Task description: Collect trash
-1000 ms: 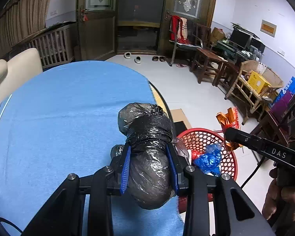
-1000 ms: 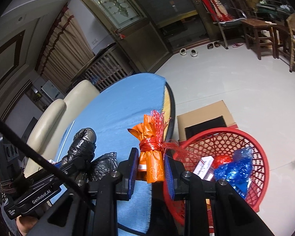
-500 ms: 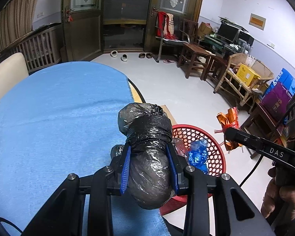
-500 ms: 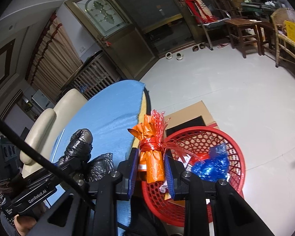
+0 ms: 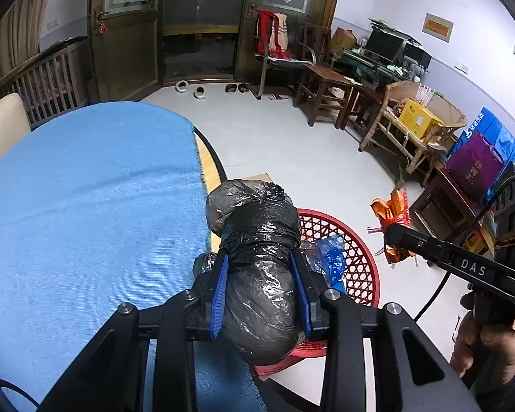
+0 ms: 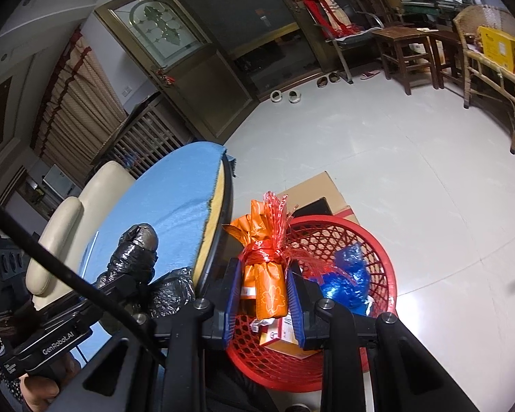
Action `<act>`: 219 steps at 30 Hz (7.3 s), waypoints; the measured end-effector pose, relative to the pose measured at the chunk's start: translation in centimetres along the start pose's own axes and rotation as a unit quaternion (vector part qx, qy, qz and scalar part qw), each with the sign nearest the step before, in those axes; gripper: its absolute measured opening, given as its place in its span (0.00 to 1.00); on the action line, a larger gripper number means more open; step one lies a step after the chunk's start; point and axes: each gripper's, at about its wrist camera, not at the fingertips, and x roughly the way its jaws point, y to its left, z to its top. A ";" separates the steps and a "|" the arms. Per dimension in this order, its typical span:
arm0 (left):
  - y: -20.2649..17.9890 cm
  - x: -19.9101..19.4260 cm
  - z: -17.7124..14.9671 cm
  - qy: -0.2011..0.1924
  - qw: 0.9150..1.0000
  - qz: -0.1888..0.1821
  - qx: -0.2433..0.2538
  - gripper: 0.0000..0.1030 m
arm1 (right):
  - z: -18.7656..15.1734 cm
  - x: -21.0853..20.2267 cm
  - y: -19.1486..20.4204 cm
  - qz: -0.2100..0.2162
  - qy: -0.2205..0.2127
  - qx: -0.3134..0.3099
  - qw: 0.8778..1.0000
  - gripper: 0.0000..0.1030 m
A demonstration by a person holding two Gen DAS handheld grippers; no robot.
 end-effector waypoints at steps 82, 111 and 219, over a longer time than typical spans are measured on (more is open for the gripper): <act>-4.7 8.2 1.4 0.075 0.995 -0.023 0.054 0.35 | 0.1 -1.0 -8.0 -0.034 -0.023 0.092 0.995 0.77; -5.5 10.2 0.9 0.092 0.994 -0.018 0.064 0.34 | 0.4 -0.9 -9.3 -0.030 -0.021 0.105 0.994 0.77; 0.0 -7.6 -6.9 -0.077 0.988 0.135 -0.016 0.89 | -10.0 -3.1 7.0 -0.150 -0.020 -0.168 0.974 1.00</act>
